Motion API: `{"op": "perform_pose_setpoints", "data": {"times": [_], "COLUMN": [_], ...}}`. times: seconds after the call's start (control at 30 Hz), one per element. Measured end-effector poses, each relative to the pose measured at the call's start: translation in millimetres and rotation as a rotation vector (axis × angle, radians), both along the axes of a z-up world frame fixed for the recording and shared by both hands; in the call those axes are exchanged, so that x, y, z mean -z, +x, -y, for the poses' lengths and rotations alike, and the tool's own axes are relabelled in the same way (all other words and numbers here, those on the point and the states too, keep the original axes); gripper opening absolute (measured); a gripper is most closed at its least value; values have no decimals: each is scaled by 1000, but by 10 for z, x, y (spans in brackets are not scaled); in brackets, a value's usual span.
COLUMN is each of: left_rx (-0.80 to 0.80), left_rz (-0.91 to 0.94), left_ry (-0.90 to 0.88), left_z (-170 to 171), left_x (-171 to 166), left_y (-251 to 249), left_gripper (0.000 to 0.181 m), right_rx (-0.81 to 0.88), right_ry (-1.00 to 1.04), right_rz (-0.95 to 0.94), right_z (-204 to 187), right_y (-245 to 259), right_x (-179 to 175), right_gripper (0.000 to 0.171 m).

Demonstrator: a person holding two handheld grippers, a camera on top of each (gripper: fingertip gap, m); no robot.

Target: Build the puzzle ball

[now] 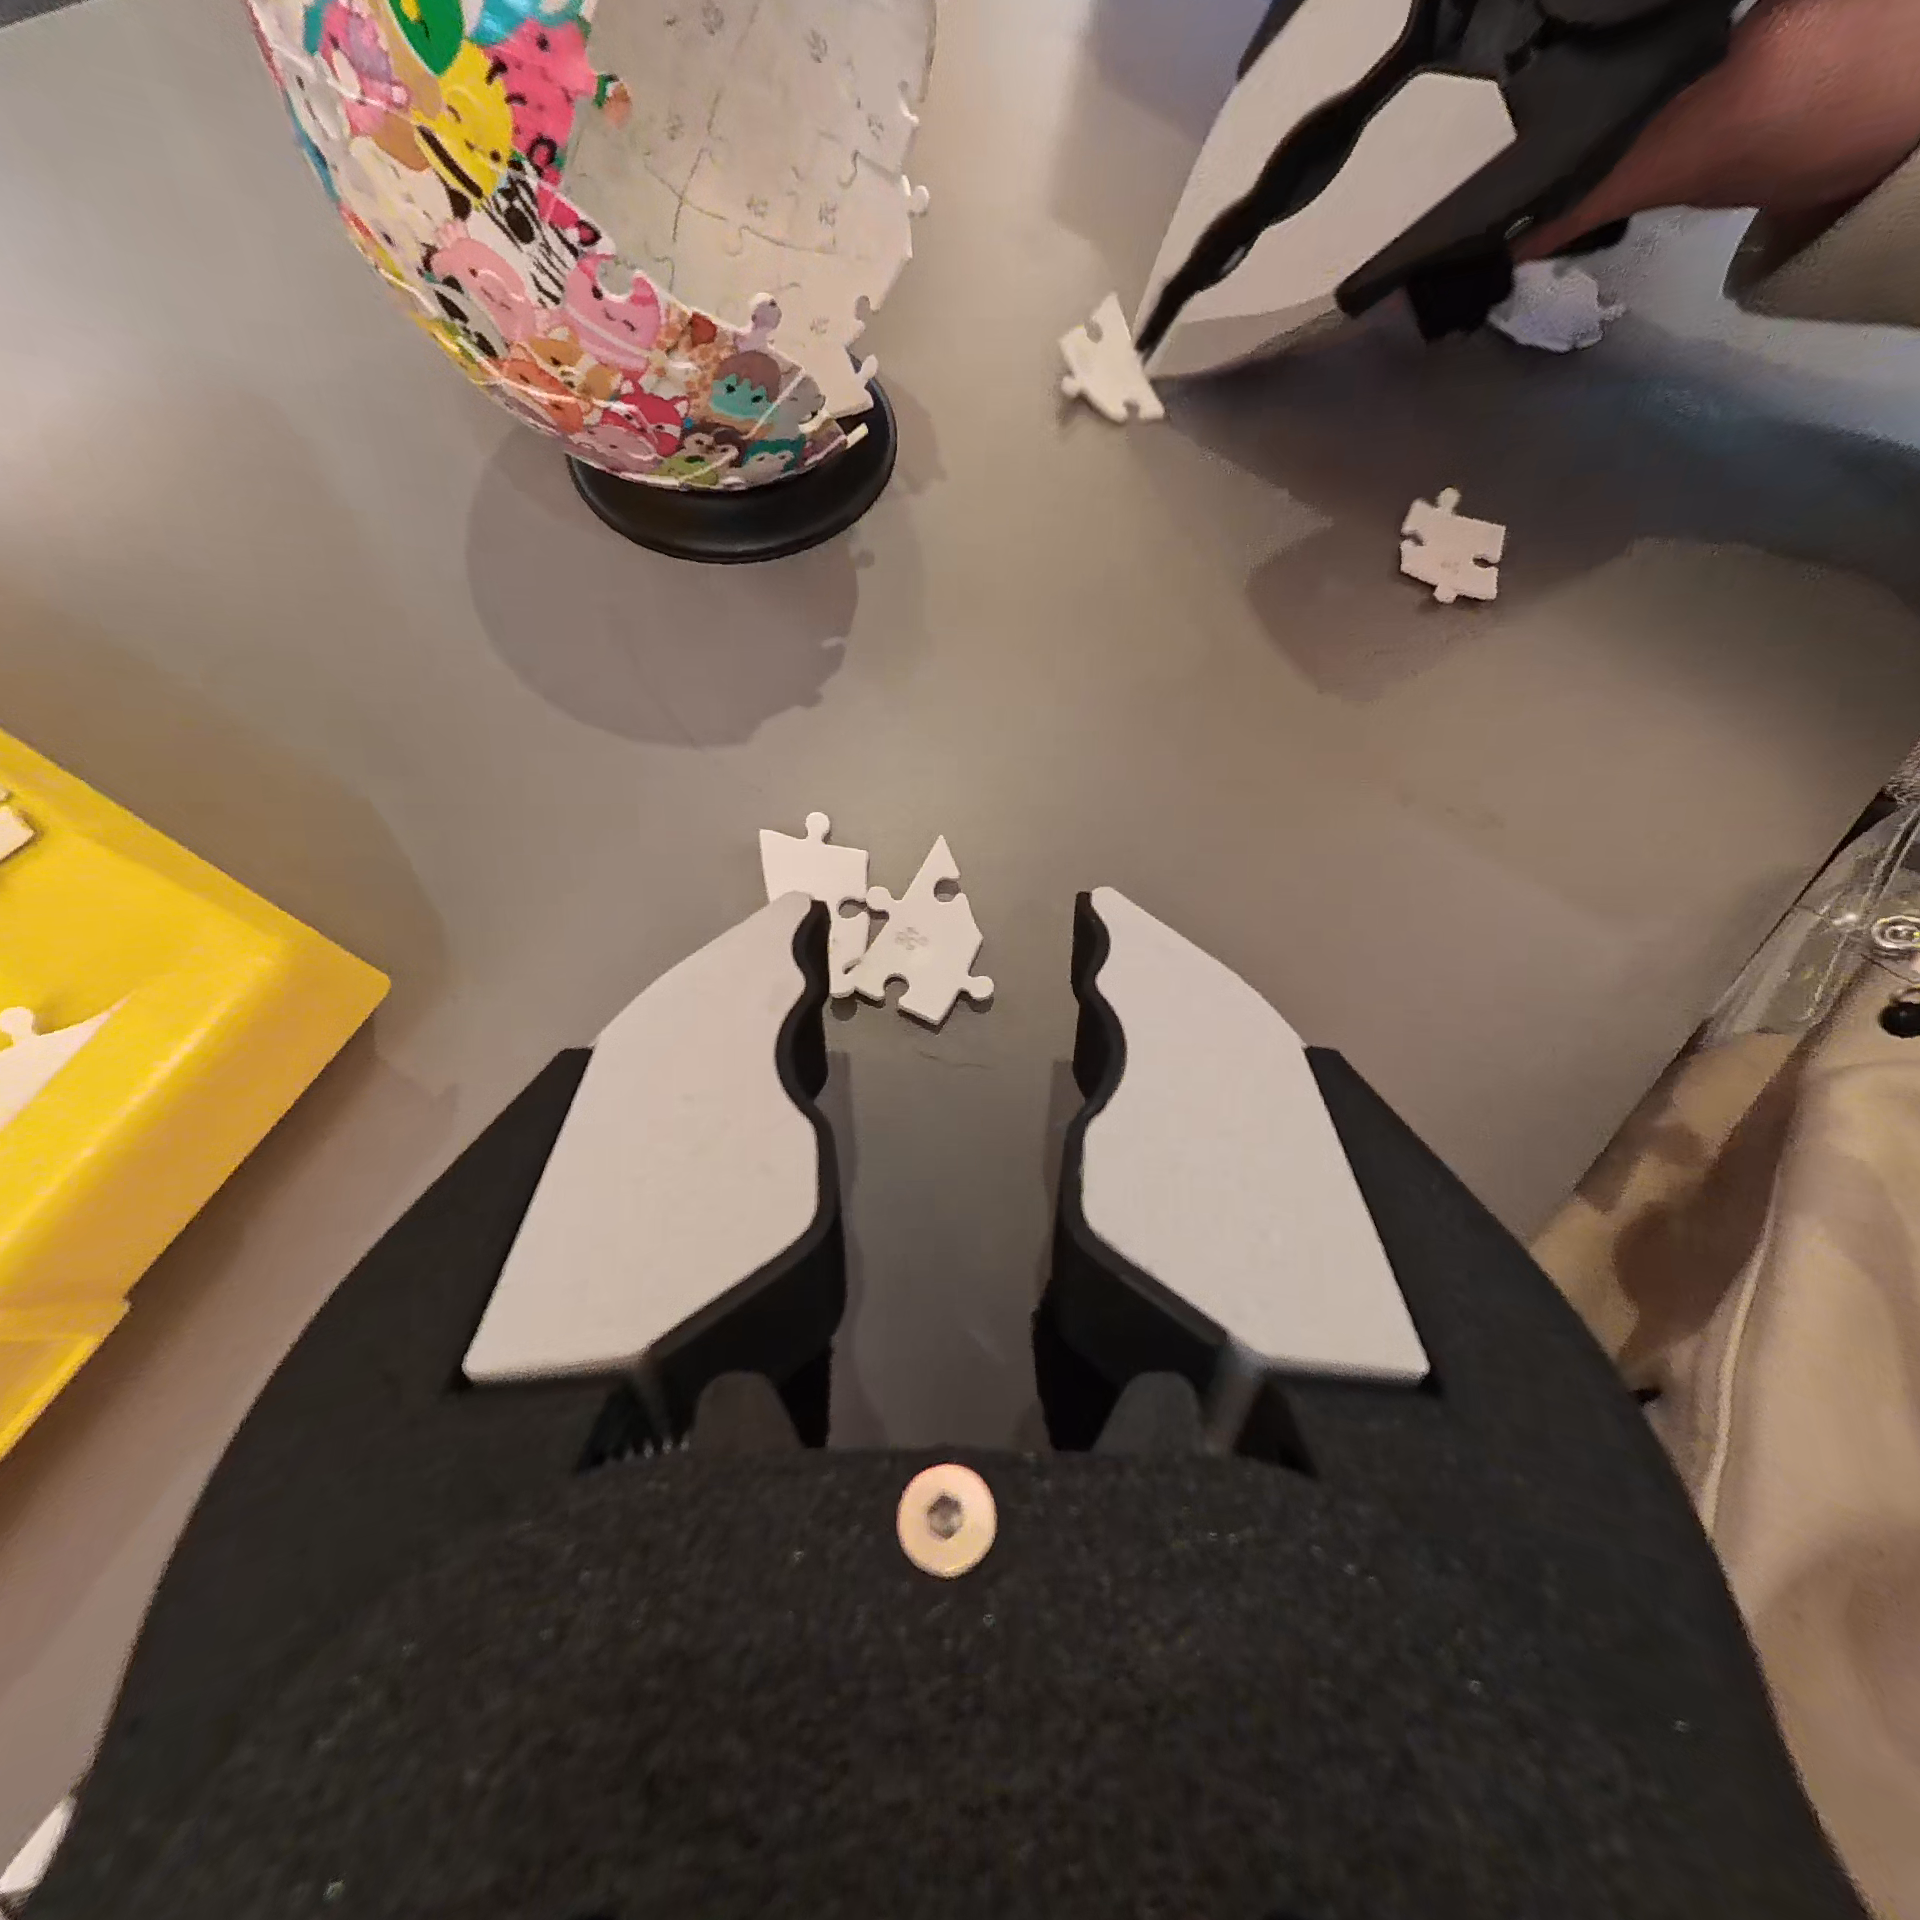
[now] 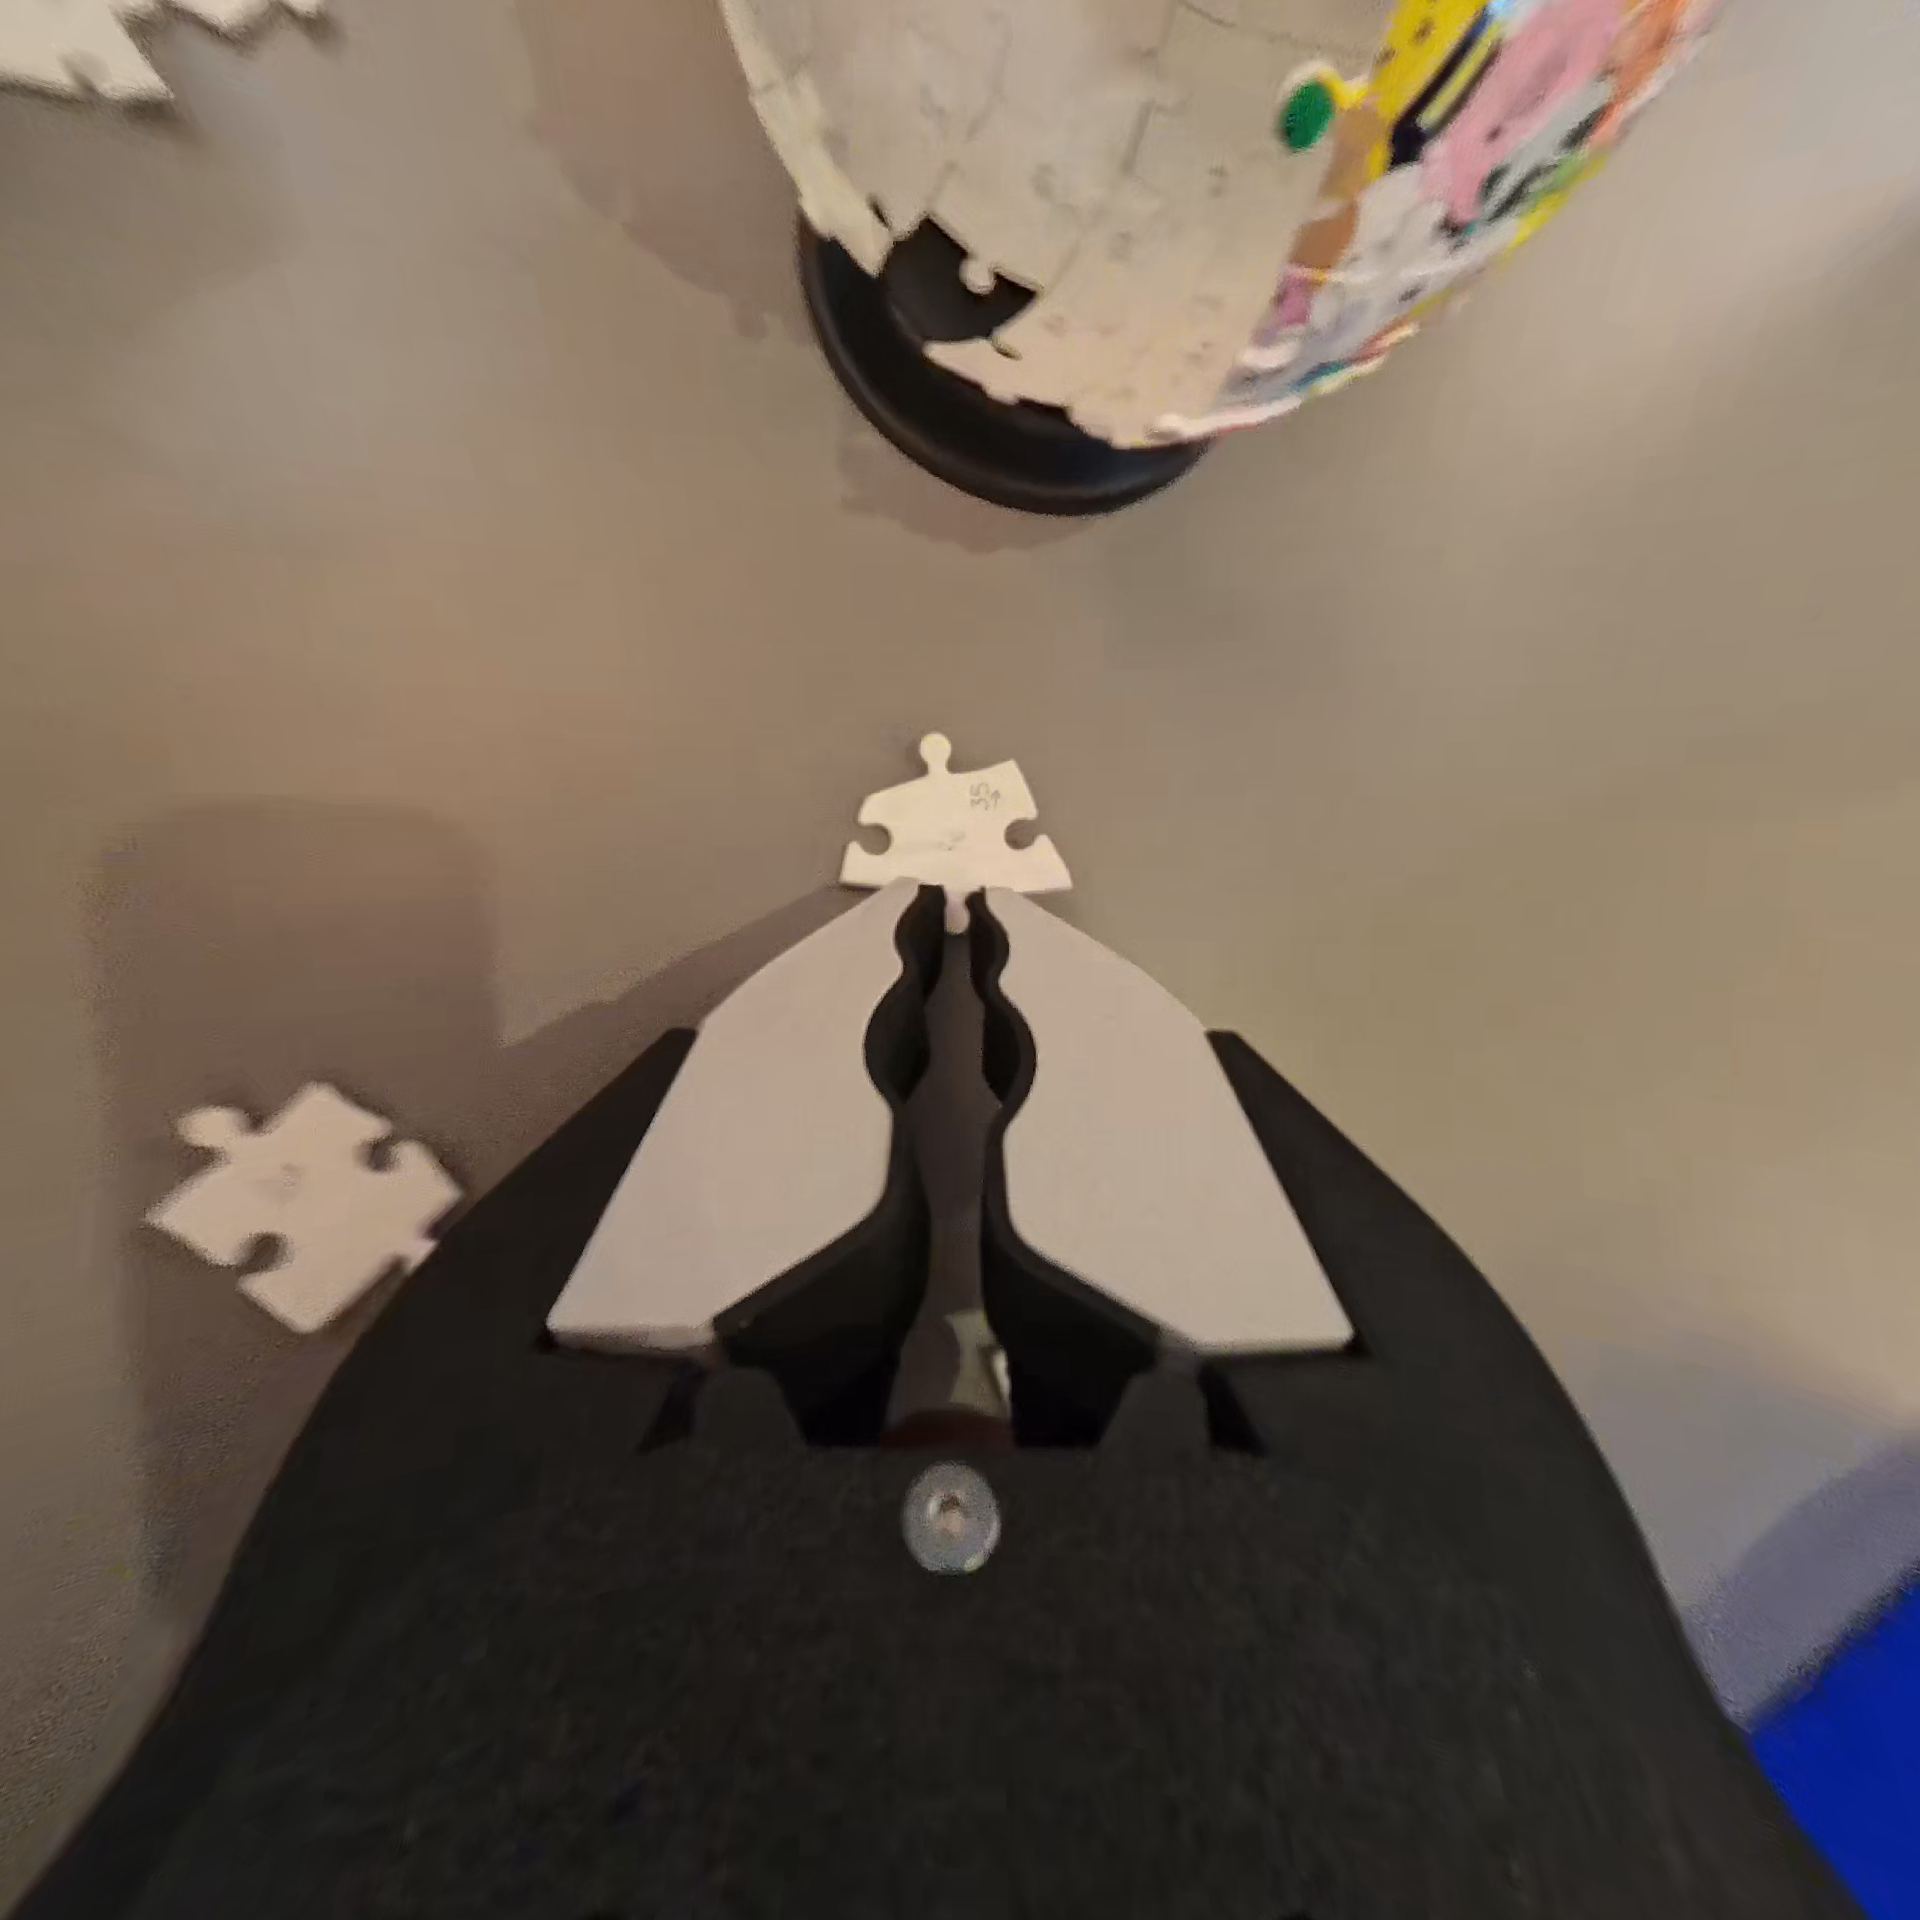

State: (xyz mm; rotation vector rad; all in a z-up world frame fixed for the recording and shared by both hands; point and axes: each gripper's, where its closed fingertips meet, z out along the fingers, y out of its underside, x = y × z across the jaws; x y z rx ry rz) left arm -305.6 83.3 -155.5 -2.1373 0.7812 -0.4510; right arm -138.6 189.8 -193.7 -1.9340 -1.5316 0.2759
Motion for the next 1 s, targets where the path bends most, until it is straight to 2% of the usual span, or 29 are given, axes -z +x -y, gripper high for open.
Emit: {"op": "perform_pose_setpoints", "data": {"times": [0.07,0.13,0.27,0.33,0.4,0.43,0.5,0.67,0.87,1.0], "left_rx": [0,1,-5,-7,-11,-12,-11,-6,-8,-2], "left_rz": [0,4,12,20,26,30,36,50,49,39], "left_ry": [-2,-2,-3,-1,4,4,-2,1,2,-1], "left_z": [-3,-3,-8,-11,-18,-19,-15,1,0,8], "left_x": [5,2,-10,-23,-42,-47,-46,-73,-72,-55], "left_y": [-1,0,-14,-21,-28,-29,-31,-20,-21,-7], "left_gripper": [44,44,44,44,44,44,44,44,44,44], "right_rx": [17,42,125,218,206,212,266,270,294,303], "right_ry": [78,82,41,-38,-123,-103,-32,-163,-122,-156], "right_rz": [58,67,19,-48,-166,-200,-142,-88,-104,-73], "right_z": [-115,-126,-41,20,163,153,13,-25,-99,-80], "right_y": [99,161,209,128,-108,-174,-108,31,148,131], "right_x": [-34,-79,-122,-127,-167,-178,-109,13,-102,1], "right_gripper": [6,19,19,17,13,14,27,25,24,22]}}
